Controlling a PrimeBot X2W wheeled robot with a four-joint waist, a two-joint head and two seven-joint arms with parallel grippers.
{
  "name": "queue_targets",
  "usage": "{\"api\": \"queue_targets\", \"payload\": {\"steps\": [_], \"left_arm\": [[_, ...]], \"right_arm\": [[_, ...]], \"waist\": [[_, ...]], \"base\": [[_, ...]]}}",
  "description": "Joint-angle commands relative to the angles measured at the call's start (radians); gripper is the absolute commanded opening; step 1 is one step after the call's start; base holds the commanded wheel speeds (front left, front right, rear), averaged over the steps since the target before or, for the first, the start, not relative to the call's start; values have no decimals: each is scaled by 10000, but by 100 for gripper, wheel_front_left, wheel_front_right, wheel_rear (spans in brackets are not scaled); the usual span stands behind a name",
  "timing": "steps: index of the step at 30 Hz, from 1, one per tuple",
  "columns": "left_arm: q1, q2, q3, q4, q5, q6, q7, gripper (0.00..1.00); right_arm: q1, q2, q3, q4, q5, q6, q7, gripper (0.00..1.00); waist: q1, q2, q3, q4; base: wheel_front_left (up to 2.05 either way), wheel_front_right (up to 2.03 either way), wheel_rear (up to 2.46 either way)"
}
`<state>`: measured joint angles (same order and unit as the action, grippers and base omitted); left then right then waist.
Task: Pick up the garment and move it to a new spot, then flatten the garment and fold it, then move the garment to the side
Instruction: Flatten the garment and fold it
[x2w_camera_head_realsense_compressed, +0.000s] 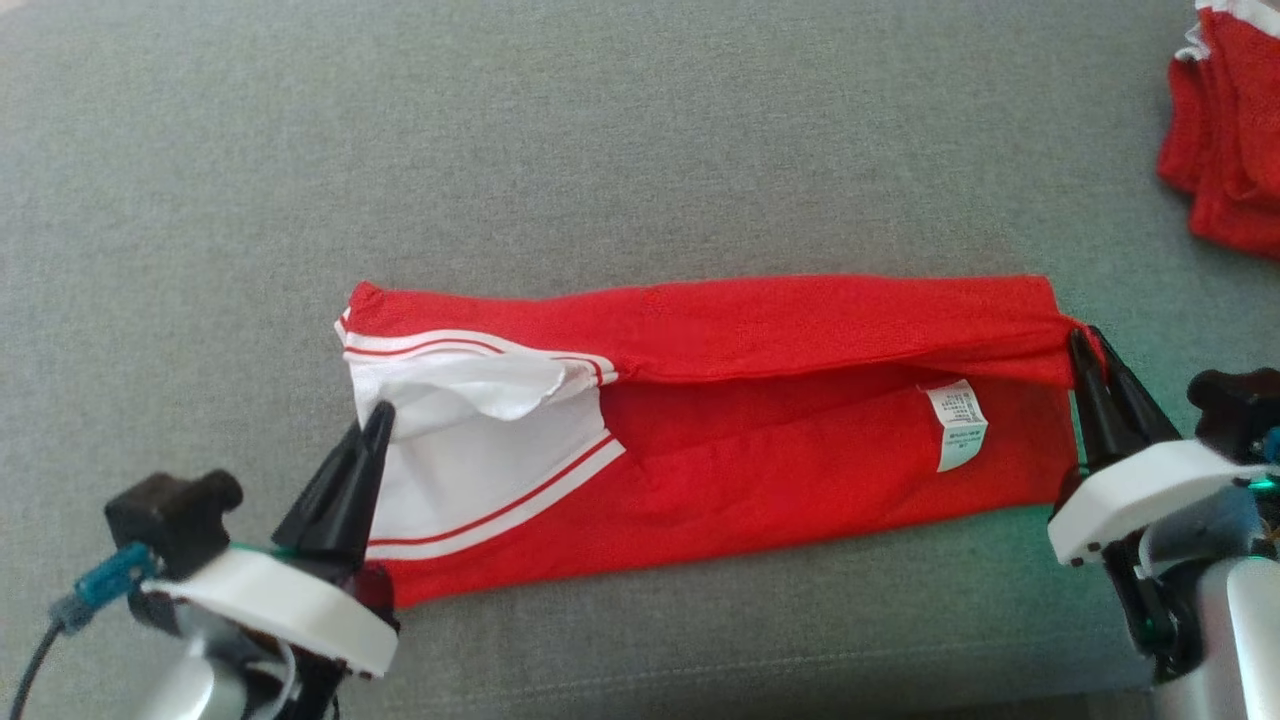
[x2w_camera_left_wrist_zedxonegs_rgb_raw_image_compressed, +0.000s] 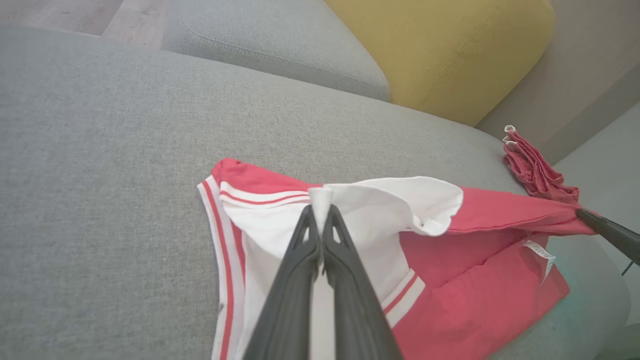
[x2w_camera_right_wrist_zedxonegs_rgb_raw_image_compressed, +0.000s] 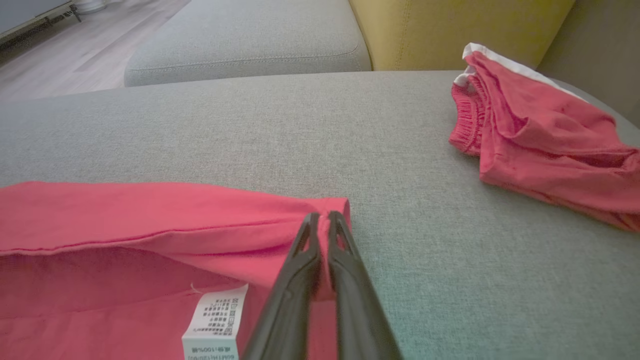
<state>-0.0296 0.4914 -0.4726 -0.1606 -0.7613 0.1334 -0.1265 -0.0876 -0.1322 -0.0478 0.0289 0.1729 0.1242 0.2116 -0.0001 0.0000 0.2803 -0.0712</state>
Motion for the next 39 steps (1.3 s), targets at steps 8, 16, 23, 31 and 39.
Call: {"api": "queue_targets", "payload": {"steps": [8,16,23,31,39], "left_arm": [[479,-177,109,-540,-231,121,-376,0],[907,-526,-249,173,-567,-16,-368,0],[905,-709,-343,1274,-774,-196,-419,100],[995,-762,-70,1190,-705,-131,-867,100],[883,-828,456,405,-342,213,-1175,100]], "right_arm": [[130,47,-166,-433,-209,65,6,0],[248,127,-146,-309,-307,65,52,0],[566,116,-32,-215,-333,65,77,100],[1185,379,-557,-682,-309,65,15,100],[1087,443,-796,-930,-388,65,193,100]], "waist": [[1,0,-119,56],[1,0,-258,77],[1,0,-492,-33],[1,0,-801,-84],[1,0,-1015,-37]], "base": [[0,0,0],[0,0,0],[0,0,0],[0,0,0],[0,0,0]]}}
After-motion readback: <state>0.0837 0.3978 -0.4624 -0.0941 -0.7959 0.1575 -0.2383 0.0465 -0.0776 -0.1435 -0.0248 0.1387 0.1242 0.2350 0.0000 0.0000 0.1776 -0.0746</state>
